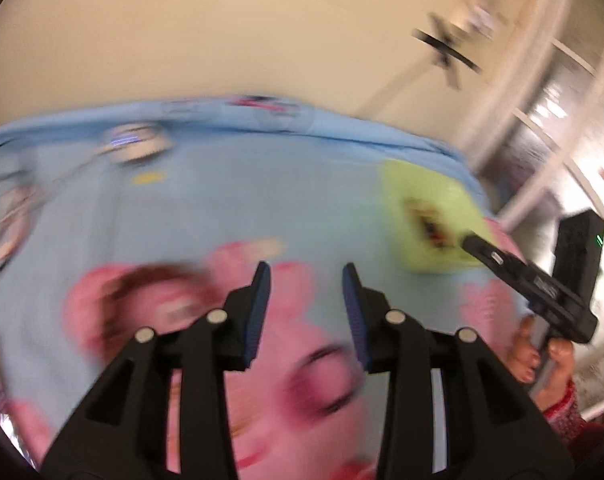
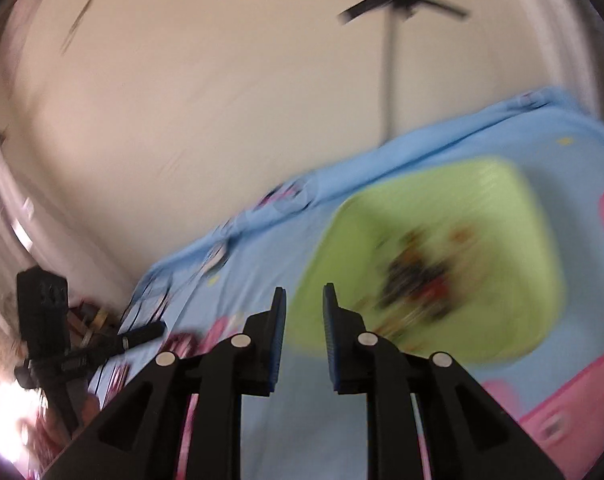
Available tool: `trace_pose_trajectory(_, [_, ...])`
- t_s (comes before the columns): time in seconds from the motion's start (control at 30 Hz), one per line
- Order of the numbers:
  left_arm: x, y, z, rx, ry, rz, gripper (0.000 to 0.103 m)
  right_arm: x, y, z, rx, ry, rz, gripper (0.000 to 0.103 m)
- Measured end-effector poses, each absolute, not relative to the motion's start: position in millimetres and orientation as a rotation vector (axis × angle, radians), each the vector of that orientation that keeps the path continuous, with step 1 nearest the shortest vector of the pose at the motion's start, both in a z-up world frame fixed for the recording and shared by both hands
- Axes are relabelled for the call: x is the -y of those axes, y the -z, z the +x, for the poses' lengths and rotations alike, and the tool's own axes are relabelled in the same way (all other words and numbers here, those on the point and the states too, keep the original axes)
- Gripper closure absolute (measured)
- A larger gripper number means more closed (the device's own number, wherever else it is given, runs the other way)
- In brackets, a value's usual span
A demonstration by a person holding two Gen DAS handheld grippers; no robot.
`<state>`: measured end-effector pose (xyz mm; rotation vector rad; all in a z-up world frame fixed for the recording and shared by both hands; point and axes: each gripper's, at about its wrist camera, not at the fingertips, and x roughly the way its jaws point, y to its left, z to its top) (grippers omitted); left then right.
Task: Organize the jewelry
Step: 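Grasp the amber bead bracelet with the right tool and lift it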
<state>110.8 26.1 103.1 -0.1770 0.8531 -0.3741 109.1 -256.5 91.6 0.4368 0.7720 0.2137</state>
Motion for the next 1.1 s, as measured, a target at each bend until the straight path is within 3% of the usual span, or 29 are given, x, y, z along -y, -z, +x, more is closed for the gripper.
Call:
trace_pose_trajectory(0.17, [-114,-91,68,-0.836,0.158,-0.272,0.068,199,-57,114,-0.908,-0.314,0.407,0.103])
trace_pose_trajectory(0.3, [-136,-80,47,-0.840,0.117,-0.300,0.068,165,-46,112,-0.969,-0.368,0.365,0.103])
trace_pose_trajectory(0.93, [-76,-35,37,-0.956,0.166,-0.146,0.068,45,-27,136,-1.092,-0.527,0.011,0.103])
trace_pose_trajectory(1.1, [-71,-36,34,-0.950,0.209,-0.187,0.096,43,-26,131,-1.075,-0.560,-0.046,0.103])
